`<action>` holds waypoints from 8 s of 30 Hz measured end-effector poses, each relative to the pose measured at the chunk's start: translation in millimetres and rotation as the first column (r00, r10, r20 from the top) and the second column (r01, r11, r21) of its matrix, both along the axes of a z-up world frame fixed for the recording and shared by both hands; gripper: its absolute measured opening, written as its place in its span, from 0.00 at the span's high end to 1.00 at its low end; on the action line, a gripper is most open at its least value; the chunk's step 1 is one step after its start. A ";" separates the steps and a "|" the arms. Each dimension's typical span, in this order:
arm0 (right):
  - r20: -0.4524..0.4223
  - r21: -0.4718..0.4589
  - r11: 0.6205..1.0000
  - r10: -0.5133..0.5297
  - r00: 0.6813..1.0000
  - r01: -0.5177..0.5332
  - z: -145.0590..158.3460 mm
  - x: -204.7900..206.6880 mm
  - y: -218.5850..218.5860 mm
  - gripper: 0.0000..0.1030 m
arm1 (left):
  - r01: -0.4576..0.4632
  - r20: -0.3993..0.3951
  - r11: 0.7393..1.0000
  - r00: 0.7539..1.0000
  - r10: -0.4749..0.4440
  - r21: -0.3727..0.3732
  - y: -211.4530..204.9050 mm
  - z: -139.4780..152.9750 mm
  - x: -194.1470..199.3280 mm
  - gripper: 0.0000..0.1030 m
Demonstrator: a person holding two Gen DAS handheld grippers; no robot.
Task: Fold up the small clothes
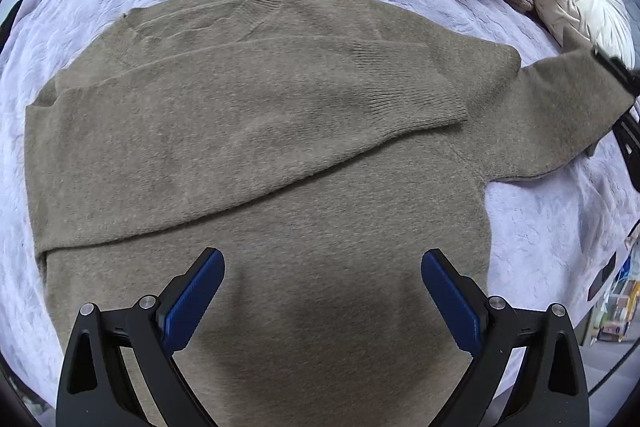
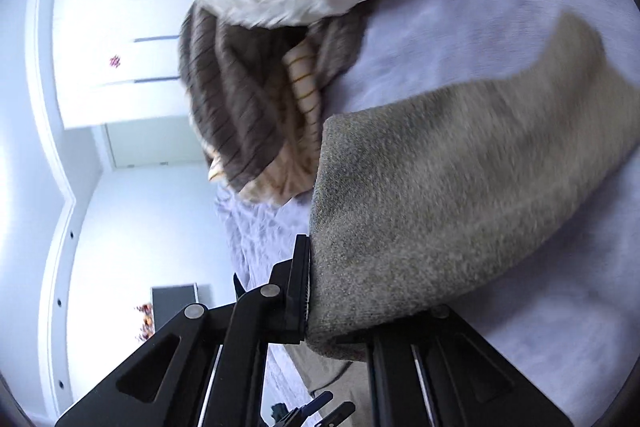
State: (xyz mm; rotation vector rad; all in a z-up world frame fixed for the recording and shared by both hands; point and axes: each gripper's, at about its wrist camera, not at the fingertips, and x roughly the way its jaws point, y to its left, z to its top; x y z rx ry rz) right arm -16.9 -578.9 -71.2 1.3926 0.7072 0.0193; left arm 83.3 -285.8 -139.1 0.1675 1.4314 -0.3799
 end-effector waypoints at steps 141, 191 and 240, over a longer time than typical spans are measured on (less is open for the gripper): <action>-0.361 -0.211 0.831 0.424 0.831 -0.515 -43.0 74.3 127.7 0.85 | -0.251 0.024 0.916 0.962 0.272 -0.311 353.1 13.8 114.2 0.91; -0.579 -0.279 0.724 0.397 0.712 -0.631 -23.8 -14.1 223.3 0.43 | -0.285 0.081 0.956 0.957 0.279 0.075 308.4 44.8 -19.2 0.09; -0.562 -0.240 0.608 0.548 0.619 -0.757 5.9 -92.2 273.5 0.00 | -0.337 -0.005 0.940 0.941 0.338 0.049 287.0 71.1 -148.7 0.01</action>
